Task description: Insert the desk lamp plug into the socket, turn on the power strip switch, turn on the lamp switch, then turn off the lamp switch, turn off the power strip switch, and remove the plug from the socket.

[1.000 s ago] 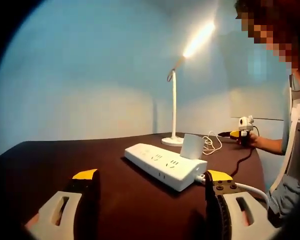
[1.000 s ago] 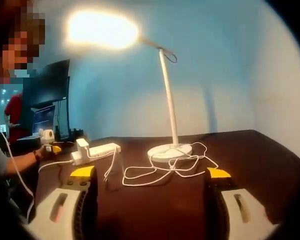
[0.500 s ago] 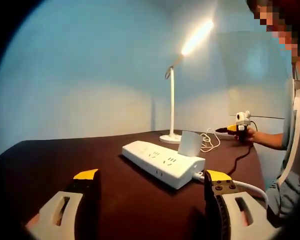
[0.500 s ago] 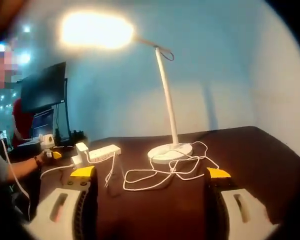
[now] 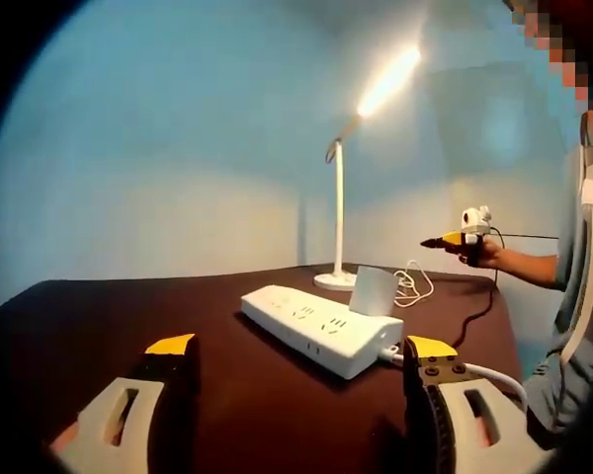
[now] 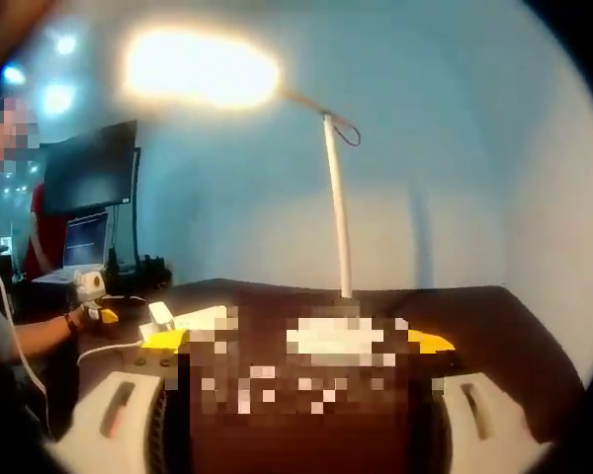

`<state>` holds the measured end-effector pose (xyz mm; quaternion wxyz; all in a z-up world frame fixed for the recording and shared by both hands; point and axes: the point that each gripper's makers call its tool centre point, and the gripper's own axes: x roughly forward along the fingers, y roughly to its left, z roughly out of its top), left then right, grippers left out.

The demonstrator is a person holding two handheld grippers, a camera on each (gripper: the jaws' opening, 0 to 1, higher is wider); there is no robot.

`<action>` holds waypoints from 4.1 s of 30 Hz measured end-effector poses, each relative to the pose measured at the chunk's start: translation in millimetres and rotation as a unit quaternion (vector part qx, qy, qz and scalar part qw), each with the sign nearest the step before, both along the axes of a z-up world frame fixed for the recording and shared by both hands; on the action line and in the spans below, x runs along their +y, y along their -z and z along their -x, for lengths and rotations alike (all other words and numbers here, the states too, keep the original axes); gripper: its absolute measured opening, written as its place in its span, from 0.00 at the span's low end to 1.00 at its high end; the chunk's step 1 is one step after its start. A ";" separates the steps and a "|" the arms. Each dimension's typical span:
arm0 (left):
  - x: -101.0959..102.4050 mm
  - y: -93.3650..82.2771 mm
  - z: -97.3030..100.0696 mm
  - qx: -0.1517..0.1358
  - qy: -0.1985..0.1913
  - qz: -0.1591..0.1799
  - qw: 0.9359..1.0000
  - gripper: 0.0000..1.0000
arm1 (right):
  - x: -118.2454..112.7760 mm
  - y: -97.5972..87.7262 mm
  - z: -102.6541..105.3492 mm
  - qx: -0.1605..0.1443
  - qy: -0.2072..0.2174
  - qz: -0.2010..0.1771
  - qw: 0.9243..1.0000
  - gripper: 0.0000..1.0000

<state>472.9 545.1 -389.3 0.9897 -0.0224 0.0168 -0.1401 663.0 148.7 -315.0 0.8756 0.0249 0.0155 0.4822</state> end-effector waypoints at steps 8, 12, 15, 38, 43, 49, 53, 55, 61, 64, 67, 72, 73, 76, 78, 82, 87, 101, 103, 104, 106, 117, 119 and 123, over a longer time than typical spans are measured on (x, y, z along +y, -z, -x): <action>-1.7 -1.7 1.9 -0.004 0.003 0.003 1.000 0.81 | 11.8 -27.6 6.8 -0.021 -0.010 0.009 1.000 0.85; -2.6 -1.5 2.4 -0.004 0.004 0.002 1.000 0.80 | 15.6 -38.5 4.4 -0.039 -0.011 0.022 0.999 0.80; -2.7 -1.5 2.6 -0.004 0.004 0.003 1.000 0.80 | 21.8 -43.1 0.3 -0.042 -0.019 0.026 0.999 0.76; -0.2 -0.4 2.9 0.000 0.000 0.009 1.000 0.79 | 75.5 -33.7 -34.6 -0.048 -0.068 0.049 0.995 0.42; 1.0 0.3 2.8 0.002 -0.002 0.008 1.000 0.79 | 81.7 -27.7 -42.6 -0.041 -0.070 0.043 0.996 0.40; 1.6 -1.4 3.3 0.000 -0.002 0.016 1.000 0.79 | 85.9 -17.1 -54.0 -0.028 -0.069 0.045 0.996 0.37; 2.3 -0.2 2.9 0.002 -0.004 0.012 1.000 0.78 | 87.2 -7.0 -59.8 -0.014 -0.066 0.047 0.997 0.36; 2.9 -0.1 2.9 0.002 -0.005 0.012 1.000 0.78 | 87.8 -4.2 -62.3 -0.012 -0.066 0.047 0.997 0.35; 0.9 0.0 3.8 0.004 -0.002 0.012 1.000 0.78 | 90.0 4.0 -72.3 0.001 -0.066 0.045 0.997 0.33; 0.9 -0.1 4.0 0.004 -0.002 0.011 1.000 0.78 | 92.7 8.8 -75.8 0.005 -0.066 0.046 0.997 0.32; 1.1 0.3 4.1 0.005 -0.002 0.011 1.000 0.78 | 93.8 14.5 -82.8 0.006 -0.065 0.054 0.996 0.29; 1.5 0.6 4.1 0.007 -0.003 0.010 1.000 0.77 | 97.2 21.0 -91.6 0.000 -0.063 0.069 0.996 0.26; 1.5 0.4 4.0 0.007 -0.004 0.009 1.000 0.77 | 98.4 22.7 -94.3 -0.001 -0.063 0.072 0.995 0.25; 2.2 0.0 3.6 0.007 -0.005 0.010 1.000 0.77 | 100.7 27.0 -97.2 0.000 -0.062 0.080 0.995 0.23; 2.4 0.1 3.4 0.008 -0.007 0.009 1.000 0.77 | 102.4 28.8 -100.6 -0.001 -0.062 0.083 0.995 0.21; 2.0 0.0 3.4 0.008 -0.008 0.009 1.000 0.77 | 106.5 32.6 -104.8 0.001 -0.064 0.087 0.994 0.19; 2.7 0.7 3.4 0.010 -0.010 0.008 1.000 0.77 | 111.2 38.1 -111.7 0.003 -0.067 0.091 0.994 0.16; 4.2 2.9 2.5 0.016 -0.018 0.004 1.000 0.75 | 126.3 52.3 -123.1 0.013 -0.074 0.093 0.993 0.08; 4.5 2.9 2.6 0.016 -0.019 0.004 1.000 0.75 | 130.0 54.1 -123.2 0.015 -0.075 0.093 0.993 0.06; 4.6 2.7 2.6 0.016 -0.019 0.004 1.000 0.75 | 131.5 55.3 -123.5 0.016 -0.076 0.095 0.992 0.05; 4.7 2.5 2.8 0.015 -0.019 0.005 1.000 0.75 | 134.6 57.6 -125.3 0.018 -0.078 0.096 0.992 0.04; 6.7 3.5 2.8 0.019 -0.020 0.004 1.000 0.74 | 135.2 68.4 -124.9 0.023 -0.074 0.097 0.992 0.04; 8.3 -1.2 4.5 0.009 -0.020 0.015 1.000 0.74 | 134.9 69.6 -124.8 0.022 -0.071 0.095 0.993 0.04; 9.7 -4.0 4.5 0.001 -0.025 0.018 1.000 0.73 | 137.4 70.6 -126.1 0.025 -0.074 0.089 0.993 0.04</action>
